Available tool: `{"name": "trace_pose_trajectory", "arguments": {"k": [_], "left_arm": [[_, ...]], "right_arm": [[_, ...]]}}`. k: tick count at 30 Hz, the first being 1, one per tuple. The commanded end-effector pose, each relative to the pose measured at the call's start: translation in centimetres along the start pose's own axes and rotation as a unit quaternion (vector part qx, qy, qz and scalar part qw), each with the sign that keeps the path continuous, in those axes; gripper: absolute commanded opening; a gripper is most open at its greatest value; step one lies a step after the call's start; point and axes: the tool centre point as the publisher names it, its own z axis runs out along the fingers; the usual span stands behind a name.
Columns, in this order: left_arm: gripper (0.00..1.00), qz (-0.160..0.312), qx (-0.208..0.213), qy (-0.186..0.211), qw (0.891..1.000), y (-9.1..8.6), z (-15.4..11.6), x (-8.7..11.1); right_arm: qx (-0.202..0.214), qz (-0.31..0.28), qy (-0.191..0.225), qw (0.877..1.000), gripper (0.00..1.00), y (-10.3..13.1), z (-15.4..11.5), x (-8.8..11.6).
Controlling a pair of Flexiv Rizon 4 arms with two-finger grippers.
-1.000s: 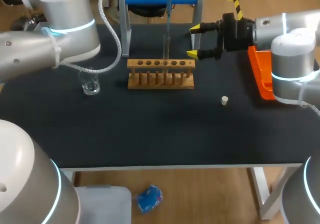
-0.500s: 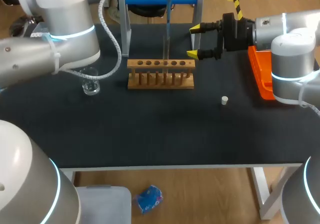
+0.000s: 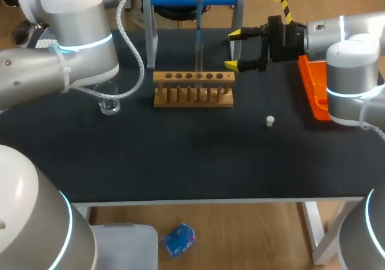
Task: Invert the test tube, pick up the pipette, mount the tip to pipette, aspirate from beaker and dispense into the tube, eject the tip, return the pipette, and cap with the stopper.
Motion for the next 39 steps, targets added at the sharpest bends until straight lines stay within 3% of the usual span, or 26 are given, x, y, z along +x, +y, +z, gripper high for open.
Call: {"name": "trace_pose_trajectory", "arguments": {"k": [1,20,39], "left_arm": [[0.00,0.002,0.003,-0.005,1.000,0.2,0.1,-0.1],[0.00,0.011,0.016,-0.011,1.000,0.7,0.9,-1.1],[0.00,0.006,0.017,0.003,1.000,0.6,1.0,1.0]], "right_arm": [[-0.001,0.000,0.000,1.000,1.00,-0.1,0.0,0.0],[-0.001,0.000,0.000,1.000,1.00,-0.1,0.0,0.0],[-0.001,0.000,0.000,1.000,1.00,-0.1,0.0,0.0]]}}
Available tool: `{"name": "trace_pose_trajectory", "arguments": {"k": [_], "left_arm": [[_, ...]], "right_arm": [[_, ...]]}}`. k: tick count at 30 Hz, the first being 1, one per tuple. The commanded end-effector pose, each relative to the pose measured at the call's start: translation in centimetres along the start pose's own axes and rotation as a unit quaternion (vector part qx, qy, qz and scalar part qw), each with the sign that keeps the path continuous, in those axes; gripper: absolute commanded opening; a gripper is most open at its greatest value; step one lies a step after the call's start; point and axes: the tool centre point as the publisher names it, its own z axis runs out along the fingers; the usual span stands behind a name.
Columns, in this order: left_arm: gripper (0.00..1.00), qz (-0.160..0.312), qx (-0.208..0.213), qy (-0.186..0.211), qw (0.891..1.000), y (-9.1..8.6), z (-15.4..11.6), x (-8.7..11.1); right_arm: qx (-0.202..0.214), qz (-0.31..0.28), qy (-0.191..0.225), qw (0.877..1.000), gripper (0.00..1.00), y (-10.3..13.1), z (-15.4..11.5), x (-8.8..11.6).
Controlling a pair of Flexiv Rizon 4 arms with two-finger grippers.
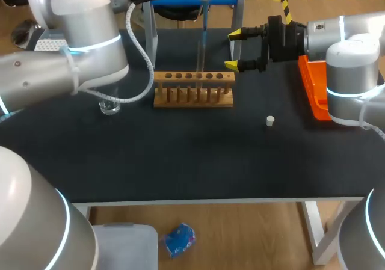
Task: Invert the test tube, pick up the pipette, mount the tip to pipette, aspirate from beaker and dispense into the tube, eject the tip, return the pipette, and cap with the stopper.
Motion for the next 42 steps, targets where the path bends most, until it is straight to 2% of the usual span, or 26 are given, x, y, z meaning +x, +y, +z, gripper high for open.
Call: {"name": "trace_pose_trajectory", "arguments": {"k": [1,11,28,42], "left_arm": [[0.00,0.000,-0.002,-0.005,1.000,0.0,-0.7,0.6],[0.00,0.001,-0.003,-0.022,1.000,0.4,-1.8,0.8],[0.00,0.028,0.015,-0.022,0.999,1.0,-1.2,-0.1],[0.00,0.021,0.007,-0.027,0.999,2.1,-1.6,0.1]], "right_arm": [[-0.001,0.000,0.000,1.000,1.00,-0.1,0.0,0.0],[-0.001,0.000,0.000,1.000,1.00,-0.1,0.0,0.0],[-0.001,0.000,0.000,1.000,1.00,-0.1,0.0,0.0],[-0.001,0.000,0.000,1.000,1.00,-0.1,0.0,0.0]]}}
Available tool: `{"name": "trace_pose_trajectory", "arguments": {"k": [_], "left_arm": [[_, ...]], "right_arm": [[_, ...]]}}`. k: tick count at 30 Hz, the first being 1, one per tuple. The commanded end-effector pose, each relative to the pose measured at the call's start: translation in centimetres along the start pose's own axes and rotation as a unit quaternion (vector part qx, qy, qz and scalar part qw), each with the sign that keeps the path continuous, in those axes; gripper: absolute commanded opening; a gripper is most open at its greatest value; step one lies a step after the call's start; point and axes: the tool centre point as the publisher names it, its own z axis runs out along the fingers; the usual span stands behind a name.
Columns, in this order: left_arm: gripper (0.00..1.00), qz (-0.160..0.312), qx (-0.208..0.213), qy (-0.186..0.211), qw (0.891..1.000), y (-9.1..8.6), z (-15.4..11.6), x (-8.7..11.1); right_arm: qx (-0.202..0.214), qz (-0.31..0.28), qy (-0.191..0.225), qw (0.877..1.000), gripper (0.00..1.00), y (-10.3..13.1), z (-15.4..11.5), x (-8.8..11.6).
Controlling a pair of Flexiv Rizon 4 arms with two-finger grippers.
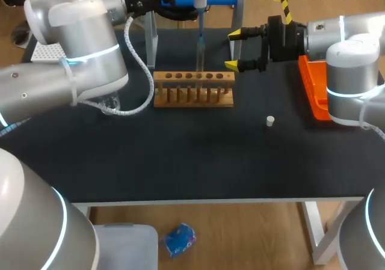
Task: Invert the test tube, pick up the pipette, mount the tip to pipette, aspirate from beaker and dispense into the tube, eject the tip, return the pipette, and cap with the stopper.
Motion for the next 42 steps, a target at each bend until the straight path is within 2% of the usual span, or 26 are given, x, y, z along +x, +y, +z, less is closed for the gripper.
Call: {"name": "trace_pose_trajectory", "arguments": {"k": [1,42], "left_arm": [[0.00,-0.001,-0.001,-0.004,1.000,0.2,-0.2,0.3],[0.00,-0.008,-0.001,-0.006,1.000,2.3,0.0,0.3]], "right_arm": [[-0.001,0.000,0.000,1.000,1.00,-0.1,0.0,0.0],[-0.001,0.000,0.000,1.000,1.00,-0.1,0.0,0.0]]}}
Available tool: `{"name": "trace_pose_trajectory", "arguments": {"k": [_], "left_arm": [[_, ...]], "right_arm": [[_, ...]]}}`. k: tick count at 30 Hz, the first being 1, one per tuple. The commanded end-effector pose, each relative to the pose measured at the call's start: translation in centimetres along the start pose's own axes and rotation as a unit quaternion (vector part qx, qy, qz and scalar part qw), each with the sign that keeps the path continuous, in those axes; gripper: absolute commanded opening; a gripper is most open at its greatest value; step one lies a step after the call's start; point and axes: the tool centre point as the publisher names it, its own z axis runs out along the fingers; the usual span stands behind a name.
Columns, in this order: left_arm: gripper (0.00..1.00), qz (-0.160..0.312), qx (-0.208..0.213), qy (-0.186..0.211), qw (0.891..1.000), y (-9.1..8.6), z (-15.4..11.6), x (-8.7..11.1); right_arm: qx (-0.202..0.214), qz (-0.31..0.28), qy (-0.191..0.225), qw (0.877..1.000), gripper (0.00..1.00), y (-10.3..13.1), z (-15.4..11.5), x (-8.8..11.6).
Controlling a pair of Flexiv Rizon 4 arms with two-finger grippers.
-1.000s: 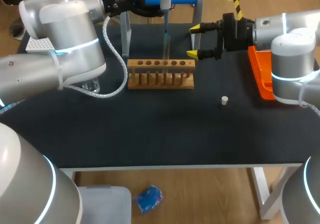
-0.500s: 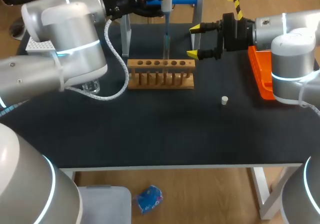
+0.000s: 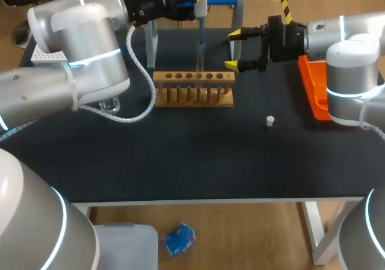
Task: Invert the test tube, pick up the pipette, mount the tip to pipette, aspirate from beaker and dispense into the tube, eject the tip, return the pipette, and cap with the stopper.
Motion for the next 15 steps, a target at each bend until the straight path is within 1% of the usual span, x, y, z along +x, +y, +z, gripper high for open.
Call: {"name": "trace_pose_trajectory", "arguments": {"k": [1,15], "left_arm": [[0.00,-0.001,0.004,-0.002,1.000,0.25,0.15,0.00],[0.00,-0.010,0.002,-0.003,1.000,1.04,0.26,0.05]], "right_arm": [[-0.001,0.000,0.000,1.000,1.00,-0.06,-0.04,0.01],[-0.001,0.000,0.000,1.000,1.00,-0.06,-0.04,0.01]]}}
